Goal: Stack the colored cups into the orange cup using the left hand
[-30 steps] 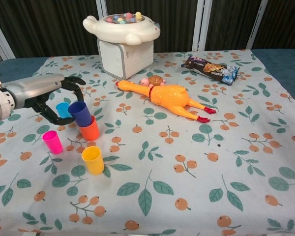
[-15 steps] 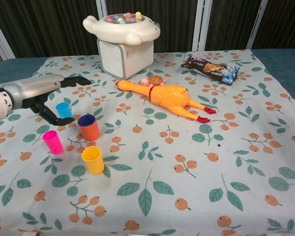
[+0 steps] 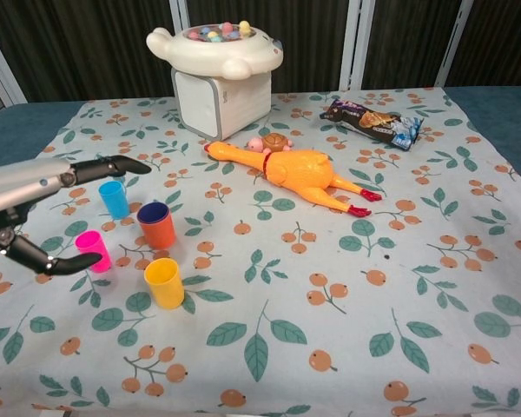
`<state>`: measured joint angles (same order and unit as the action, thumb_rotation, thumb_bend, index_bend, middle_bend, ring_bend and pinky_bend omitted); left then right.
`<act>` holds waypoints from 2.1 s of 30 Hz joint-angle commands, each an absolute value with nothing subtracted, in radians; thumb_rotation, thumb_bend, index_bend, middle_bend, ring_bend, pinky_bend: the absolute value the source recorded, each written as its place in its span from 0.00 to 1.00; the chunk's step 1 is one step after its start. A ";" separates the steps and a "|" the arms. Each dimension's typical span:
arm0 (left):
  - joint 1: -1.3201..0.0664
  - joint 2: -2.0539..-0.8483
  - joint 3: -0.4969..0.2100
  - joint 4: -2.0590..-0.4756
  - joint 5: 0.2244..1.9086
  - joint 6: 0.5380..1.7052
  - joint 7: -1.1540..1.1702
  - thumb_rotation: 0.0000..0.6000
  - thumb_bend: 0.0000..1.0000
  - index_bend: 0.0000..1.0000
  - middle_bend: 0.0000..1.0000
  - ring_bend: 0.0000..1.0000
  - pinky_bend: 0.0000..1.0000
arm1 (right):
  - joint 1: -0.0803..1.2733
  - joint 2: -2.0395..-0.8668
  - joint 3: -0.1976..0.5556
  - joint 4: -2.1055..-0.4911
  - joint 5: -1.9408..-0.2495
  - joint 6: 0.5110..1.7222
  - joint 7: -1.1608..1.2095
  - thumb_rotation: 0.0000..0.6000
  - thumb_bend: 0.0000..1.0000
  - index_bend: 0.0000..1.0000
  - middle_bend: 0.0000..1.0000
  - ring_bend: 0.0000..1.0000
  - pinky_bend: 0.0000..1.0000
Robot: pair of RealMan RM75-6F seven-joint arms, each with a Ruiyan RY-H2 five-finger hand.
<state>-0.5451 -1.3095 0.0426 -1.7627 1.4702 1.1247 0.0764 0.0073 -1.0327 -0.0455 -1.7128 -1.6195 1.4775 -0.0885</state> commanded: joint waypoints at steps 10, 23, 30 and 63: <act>-0.500 -1.491 0.054 -1.659 1.503 1.147 0.164 1.00 0.35 0.16 0.00 0.00 0.06 | 0.008 -1.030 -0.051 -1.708 -1.633 1.480 -0.080 1.00 0.21 0.00 0.00 0.00 0.00; -0.501 -1.598 0.010 -1.565 1.443 1.118 0.232 1.00 0.36 0.24 0.00 0.00 0.06 | 0.006 -1.027 -0.052 -1.705 -1.638 1.486 -0.070 1.00 0.21 0.00 0.00 0.00 0.00; -0.503 -1.597 0.011 -1.563 1.427 1.095 0.253 1.00 0.35 0.27 0.00 0.00 0.06 | 0.005 -1.026 -0.052 -1.706 -1.638 1.489 -0.067 1.00 0.21 0.00 0.00 0.00 0.00; -0.518 -1.533 -0.063 -1.596 1.427 1.123 0.197 1.00 0.36 0.49 0.01 0.00 0.06 | 0.003 -1.021 -0.052 -1.707 -1.636 1.490 -0.064 1.00 0.21 0.00 0.00 0.00 0.00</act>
